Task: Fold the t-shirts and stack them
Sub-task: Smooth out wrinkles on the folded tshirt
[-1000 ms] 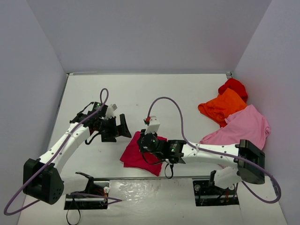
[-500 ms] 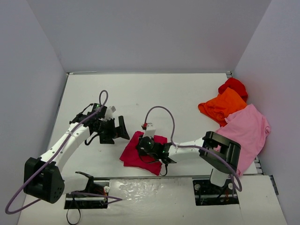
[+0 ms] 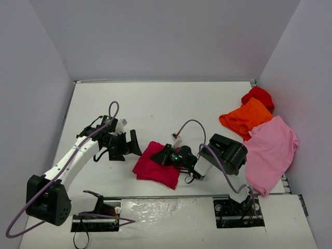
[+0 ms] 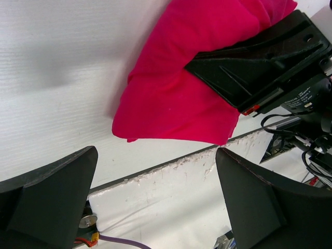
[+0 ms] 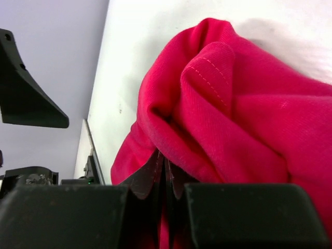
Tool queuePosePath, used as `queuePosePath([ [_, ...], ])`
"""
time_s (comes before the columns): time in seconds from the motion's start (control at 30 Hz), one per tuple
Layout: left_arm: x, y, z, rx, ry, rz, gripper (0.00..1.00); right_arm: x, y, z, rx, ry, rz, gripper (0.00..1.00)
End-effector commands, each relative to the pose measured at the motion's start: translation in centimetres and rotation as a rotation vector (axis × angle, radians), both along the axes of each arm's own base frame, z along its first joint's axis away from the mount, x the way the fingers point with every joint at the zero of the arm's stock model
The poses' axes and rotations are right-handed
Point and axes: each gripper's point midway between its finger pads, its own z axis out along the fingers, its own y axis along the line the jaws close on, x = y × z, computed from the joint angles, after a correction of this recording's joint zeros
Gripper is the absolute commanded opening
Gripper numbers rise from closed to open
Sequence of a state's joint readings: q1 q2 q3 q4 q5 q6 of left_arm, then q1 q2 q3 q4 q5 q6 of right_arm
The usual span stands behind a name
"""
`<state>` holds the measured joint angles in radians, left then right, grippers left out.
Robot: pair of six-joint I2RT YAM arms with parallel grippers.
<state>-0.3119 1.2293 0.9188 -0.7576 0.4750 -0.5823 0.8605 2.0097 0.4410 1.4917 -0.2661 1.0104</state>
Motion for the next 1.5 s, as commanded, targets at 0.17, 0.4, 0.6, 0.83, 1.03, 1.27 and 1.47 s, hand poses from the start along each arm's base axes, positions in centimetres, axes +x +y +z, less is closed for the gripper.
queuePosePath([
  [0.17, 0.9, 1.0, 2.5, 0.024, -0.101, 0.027, 0.97, -5.9, -10.5, -12.9, -0.657, 0.284, 0.027, 0.00],
  [0.4, 1.0, 1.2, 2.8, 0.024, -0.138, 0.043, 0.97, 2.5, -4.5, 0.7, -0.567, -0.031, -0.041, 0.03],
  [0.6, 0.3, 1.3, 2.3, 0.019, -0.126, 0.044, 0.97, 7.5, 1.2, 12.8, -0.457, -0.255, -0.011, 0.33],
  [0.83, 0.4, 2.2, 3.3, 0.058, -0.176, 0.054, 0.97, 9.0, 1.0, 20.2, -0.459, -0.379, -0.055, 0.50],
  [1.03, 0.9, 1.1, 2.8, 0.003, -0.174, 0.038, 0.97, 5.6, -3.2, 16.9, -0.560, -0.244, -0.050, 0.34],
  [1.27, 3.6, -3.3, 2.7, -0.199, -0.179, 0.046, 0.97, 2.8, -6.6, 13.6, -0.580, -0.155, -0.080, 0.26],
  [1.47, 3.6, -9.0, 1.0, -0.219, -0.145, -0.062, 0.97, 2.5, -6.8, 11.4, -0.627, -0.126, -0.052, 0.11],
])
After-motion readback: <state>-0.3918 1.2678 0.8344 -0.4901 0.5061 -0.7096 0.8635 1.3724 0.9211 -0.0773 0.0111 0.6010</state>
